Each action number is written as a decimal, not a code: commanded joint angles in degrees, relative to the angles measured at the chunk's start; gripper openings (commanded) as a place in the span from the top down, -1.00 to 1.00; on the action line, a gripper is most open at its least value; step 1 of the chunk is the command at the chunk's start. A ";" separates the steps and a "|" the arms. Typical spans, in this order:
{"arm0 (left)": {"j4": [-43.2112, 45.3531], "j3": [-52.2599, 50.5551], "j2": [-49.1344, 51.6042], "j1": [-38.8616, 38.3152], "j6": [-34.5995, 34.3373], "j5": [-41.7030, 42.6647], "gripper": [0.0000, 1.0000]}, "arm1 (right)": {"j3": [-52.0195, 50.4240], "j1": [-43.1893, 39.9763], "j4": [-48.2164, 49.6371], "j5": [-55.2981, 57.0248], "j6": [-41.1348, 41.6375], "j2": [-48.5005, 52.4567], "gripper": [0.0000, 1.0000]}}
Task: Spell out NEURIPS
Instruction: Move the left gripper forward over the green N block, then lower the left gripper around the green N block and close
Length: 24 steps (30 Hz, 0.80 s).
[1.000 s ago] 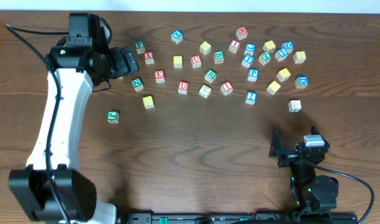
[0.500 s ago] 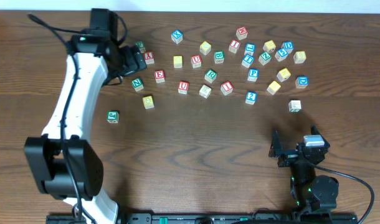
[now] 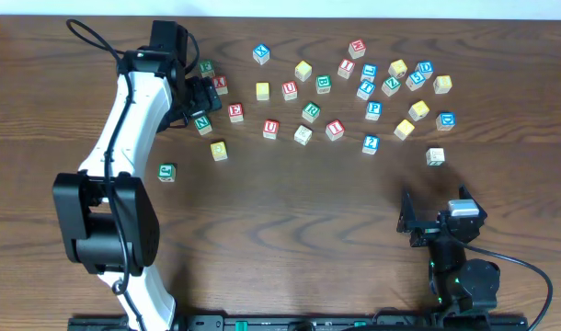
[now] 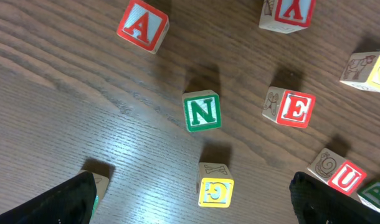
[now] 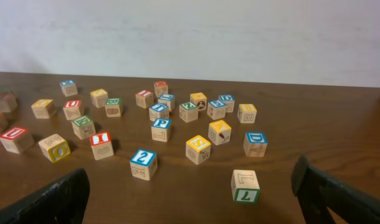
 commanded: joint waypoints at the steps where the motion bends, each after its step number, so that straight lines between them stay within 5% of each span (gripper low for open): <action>1: -0.15 1.84 1.81 0.17 -0.55 -0.94 -0.96 | -0.07 -0.48 -0.28 0.04 0.81 -0.24 -0.98; 24: 4.44 1.84 5.14 -1.25 -0.72 -0.92 -0.96 | -0.07 -0.46 -0.28 0.07 0.81 -0.24 -0.99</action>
